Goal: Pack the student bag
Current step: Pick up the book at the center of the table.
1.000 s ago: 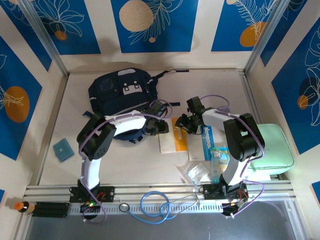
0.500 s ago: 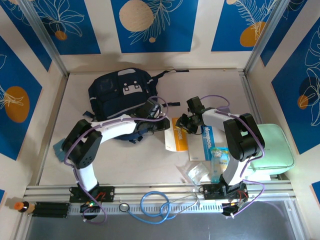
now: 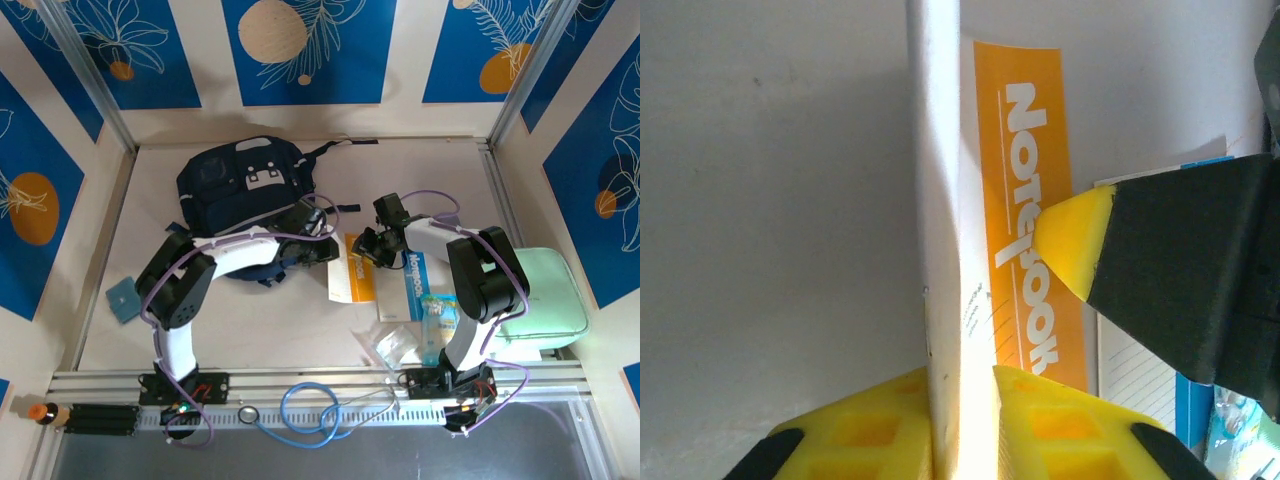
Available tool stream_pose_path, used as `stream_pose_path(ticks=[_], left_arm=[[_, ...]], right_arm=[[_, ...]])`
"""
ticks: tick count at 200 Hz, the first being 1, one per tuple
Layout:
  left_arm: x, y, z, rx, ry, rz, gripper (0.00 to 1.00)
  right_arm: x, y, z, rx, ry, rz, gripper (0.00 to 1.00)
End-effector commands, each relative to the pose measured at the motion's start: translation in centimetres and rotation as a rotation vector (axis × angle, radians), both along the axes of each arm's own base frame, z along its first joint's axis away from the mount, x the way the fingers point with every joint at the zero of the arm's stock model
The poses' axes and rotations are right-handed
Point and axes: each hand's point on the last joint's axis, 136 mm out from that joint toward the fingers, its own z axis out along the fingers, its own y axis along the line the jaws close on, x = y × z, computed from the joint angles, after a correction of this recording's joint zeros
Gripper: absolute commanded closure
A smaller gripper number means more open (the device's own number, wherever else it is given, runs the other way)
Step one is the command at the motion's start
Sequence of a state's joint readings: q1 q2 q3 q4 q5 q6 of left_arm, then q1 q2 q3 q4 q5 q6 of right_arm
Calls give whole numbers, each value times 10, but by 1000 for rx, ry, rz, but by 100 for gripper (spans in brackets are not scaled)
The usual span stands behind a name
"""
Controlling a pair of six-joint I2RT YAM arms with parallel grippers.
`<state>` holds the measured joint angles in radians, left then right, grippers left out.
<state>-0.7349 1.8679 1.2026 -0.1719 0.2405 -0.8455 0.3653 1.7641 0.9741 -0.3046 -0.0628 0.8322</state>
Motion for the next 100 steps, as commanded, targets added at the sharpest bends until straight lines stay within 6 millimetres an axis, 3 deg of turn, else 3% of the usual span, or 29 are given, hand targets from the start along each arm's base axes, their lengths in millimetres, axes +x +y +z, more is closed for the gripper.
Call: stream_pose_path(ticks=[1, 56, 80, 100], left_arm=[[1, 0, 0, -15, 32, 10, 83], [7, 6, 6, 13, 10, 14, 100], [11, 12, 15, 18, -17, 17, 100], [20, 21, 33, 9, -63, 29, 100]], right_arm=[[-22, -10, -26, -65, 98, -12, 63], [-17, -7, -16, -35, 54, -8, 62], [-9, -5, 4, 12, -35, -6, 58], [-1, -12, 24, 18, -93, -46, 47]])
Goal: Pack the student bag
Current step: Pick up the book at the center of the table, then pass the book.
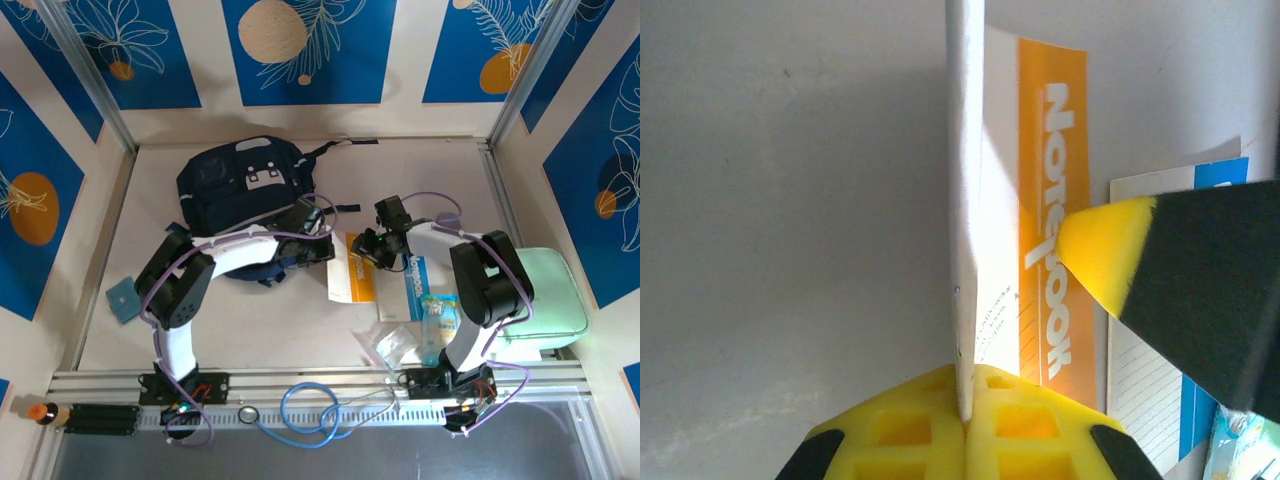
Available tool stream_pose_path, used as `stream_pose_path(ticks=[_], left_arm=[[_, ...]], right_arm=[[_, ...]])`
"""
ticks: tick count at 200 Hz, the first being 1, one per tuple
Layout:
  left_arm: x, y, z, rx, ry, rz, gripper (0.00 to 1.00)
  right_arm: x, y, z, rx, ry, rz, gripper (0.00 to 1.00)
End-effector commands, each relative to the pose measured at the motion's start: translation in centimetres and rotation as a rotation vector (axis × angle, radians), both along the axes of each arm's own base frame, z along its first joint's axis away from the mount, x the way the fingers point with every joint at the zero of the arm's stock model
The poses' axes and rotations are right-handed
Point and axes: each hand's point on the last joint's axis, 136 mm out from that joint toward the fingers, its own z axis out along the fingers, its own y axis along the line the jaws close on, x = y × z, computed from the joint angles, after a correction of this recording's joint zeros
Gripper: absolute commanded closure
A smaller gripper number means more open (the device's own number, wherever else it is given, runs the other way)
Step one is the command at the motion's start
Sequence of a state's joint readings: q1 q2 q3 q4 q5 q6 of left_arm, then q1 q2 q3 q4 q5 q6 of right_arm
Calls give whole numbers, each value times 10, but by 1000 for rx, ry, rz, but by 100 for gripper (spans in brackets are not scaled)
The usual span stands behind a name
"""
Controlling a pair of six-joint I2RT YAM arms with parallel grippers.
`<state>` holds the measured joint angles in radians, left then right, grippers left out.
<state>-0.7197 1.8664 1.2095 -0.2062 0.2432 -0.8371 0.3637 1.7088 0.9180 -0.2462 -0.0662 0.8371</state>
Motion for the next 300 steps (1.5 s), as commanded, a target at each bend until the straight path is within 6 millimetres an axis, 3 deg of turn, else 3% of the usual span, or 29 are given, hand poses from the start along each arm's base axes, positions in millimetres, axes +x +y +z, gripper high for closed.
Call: stream_pose_path(ticks=[1, 28, 61, 86, 118, 152, 195, 234, 300], left_arm=[[19, 14, 36, -8, -81, 22, 100], [40, 42, 71, -4, -163, 62, 100], [68, 85, 120, -33, -271, 181, 100], [85, 123, 151, -135, -296, 398, 100], [93, 153, 186, -372, -321, 587, 100], [94, 167, 202, -523, -329, 679, 100], [96, 167, 208, -577, -332, 696, 100], [98, 159, 205, -645, -307, 696, 100], [94, 162, 195, -618, -283, 721, 100]], right_arm=[[1, -11, 17, -5, -45, -42, 46], [12, -10, 47, 41, -136, -74, 35], [25, 11, 89, 202, -257, -60, 23], [32, 31, 116, 356, -295, -49, 21], [42, 53, 145, 457, -315, -47, 20], [43, 90, 164, 603, -274, -5, 19], [44, 135, 178, 808, -209, 63, 19], [55, 152, 186, 900, -207, 61, 20], [62, 162, 202, 948, -280, 64, 35]])
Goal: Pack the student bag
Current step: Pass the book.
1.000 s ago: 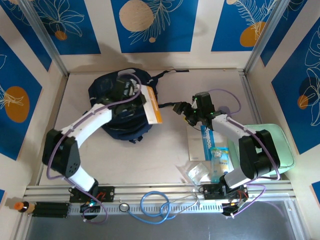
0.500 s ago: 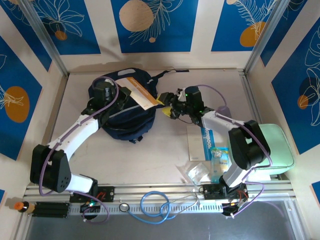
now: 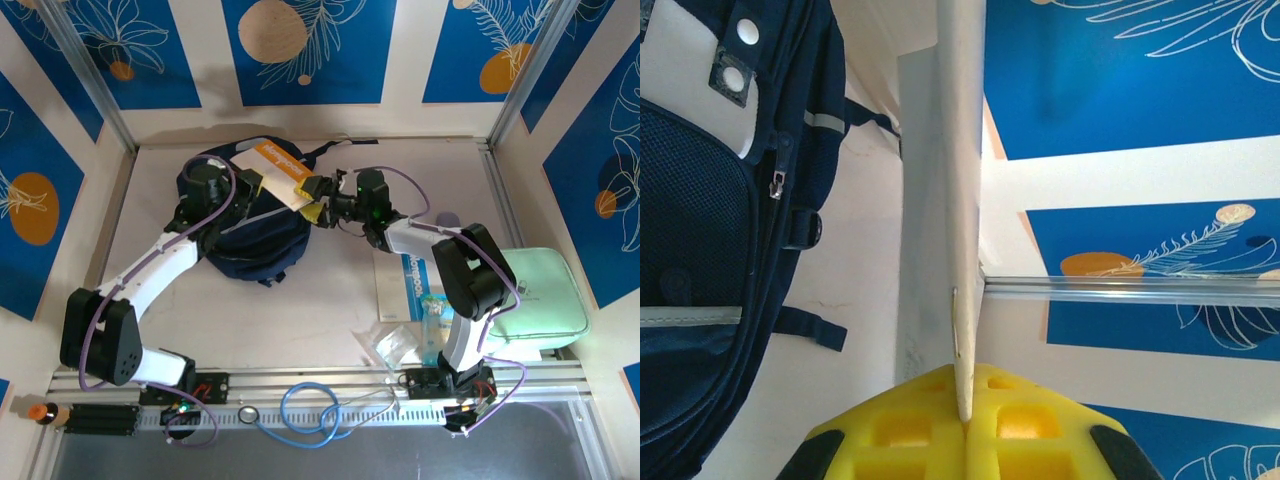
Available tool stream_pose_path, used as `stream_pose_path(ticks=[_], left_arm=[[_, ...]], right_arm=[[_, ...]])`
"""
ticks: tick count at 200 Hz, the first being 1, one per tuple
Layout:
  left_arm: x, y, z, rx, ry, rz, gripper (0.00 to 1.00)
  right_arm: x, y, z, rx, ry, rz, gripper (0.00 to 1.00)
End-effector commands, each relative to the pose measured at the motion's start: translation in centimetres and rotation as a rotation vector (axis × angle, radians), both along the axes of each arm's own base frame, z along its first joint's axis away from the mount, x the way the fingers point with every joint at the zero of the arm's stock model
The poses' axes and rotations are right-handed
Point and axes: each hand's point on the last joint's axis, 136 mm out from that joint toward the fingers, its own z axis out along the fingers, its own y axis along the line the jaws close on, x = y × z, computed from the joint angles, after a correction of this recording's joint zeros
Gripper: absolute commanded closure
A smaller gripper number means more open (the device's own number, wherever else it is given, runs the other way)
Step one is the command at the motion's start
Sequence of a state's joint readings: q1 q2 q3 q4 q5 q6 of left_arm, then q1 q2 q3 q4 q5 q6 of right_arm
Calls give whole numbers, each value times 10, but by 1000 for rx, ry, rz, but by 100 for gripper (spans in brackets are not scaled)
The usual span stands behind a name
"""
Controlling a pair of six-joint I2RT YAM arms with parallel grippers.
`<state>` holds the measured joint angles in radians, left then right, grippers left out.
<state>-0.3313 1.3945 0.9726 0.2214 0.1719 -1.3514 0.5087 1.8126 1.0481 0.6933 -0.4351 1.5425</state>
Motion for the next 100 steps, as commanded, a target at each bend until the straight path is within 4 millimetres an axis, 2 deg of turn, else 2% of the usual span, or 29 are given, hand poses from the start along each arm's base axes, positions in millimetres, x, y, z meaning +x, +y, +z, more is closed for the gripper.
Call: stream_pose_path(ticks=[1, 33, 86, 100], left_arm=[[-4, 0, 5, -17, -16, -1, 100], [-5, 2, -1, -10, -5, 4, 100], [-10, 6, -11, 57, 21, 4, 100], [-12, 7, -14, 91, 29, -3, 89]], right_arm=[[4, 4, 20, 56, -58, -3, 36], [5, -4, 18, 48, -66, -29, 51], [4, -11, 28, 6, -111, -13, 82], [3, -13, 29, -11, -127, -17, 89]])
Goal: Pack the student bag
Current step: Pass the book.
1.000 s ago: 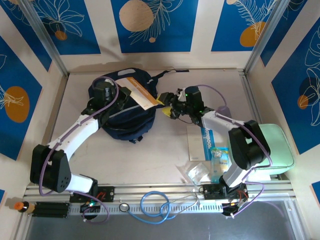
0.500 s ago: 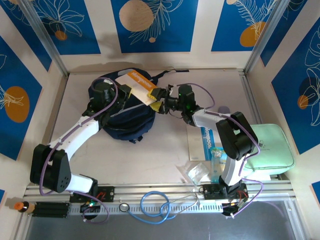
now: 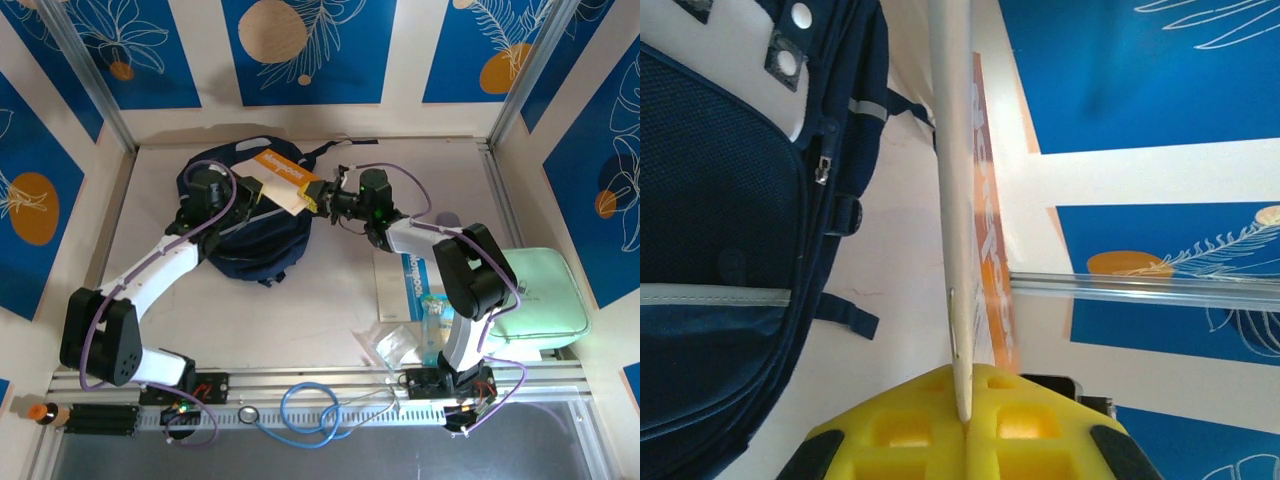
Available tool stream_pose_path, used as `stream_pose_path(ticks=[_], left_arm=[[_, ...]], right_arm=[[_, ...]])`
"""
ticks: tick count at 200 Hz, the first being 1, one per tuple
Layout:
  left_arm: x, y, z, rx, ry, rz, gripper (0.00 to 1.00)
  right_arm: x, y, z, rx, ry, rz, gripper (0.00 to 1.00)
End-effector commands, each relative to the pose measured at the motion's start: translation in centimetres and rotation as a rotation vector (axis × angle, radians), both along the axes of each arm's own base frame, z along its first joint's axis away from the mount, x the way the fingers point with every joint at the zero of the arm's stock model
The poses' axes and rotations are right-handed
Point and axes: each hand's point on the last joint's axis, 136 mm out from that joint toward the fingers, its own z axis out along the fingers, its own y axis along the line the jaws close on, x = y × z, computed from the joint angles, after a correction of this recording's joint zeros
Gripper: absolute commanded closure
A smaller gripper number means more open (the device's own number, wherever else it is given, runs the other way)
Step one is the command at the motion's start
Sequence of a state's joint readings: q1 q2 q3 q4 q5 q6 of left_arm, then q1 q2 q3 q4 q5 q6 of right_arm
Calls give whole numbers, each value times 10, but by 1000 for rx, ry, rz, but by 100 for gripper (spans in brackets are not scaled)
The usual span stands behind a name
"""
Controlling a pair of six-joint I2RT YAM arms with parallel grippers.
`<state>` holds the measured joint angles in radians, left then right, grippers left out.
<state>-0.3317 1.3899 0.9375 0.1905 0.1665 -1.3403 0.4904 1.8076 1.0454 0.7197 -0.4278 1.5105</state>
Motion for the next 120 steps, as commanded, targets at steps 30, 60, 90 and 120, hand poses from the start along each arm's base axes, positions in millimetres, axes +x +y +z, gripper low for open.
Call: stream_pose_path(ticks=[30, 60, 90, 120], left_arm=[[-11, -5, 7, 205, -76, -110, 48], [-22, -17, 0, 480, -101, -275, 29], [-34, -29, -20, 799, -109, -511, 14], [-52, -43, -49, 994, -145, -823, 9]], right_arm=[[-5, -17, 26, -65, -125, -19, 100], [-6, -42, 30, -143, -196, -65, 100], [-9, -79, 25, -273, -235, -146, 100], [-15, -117, 14, -408, -226, -223, 100]])
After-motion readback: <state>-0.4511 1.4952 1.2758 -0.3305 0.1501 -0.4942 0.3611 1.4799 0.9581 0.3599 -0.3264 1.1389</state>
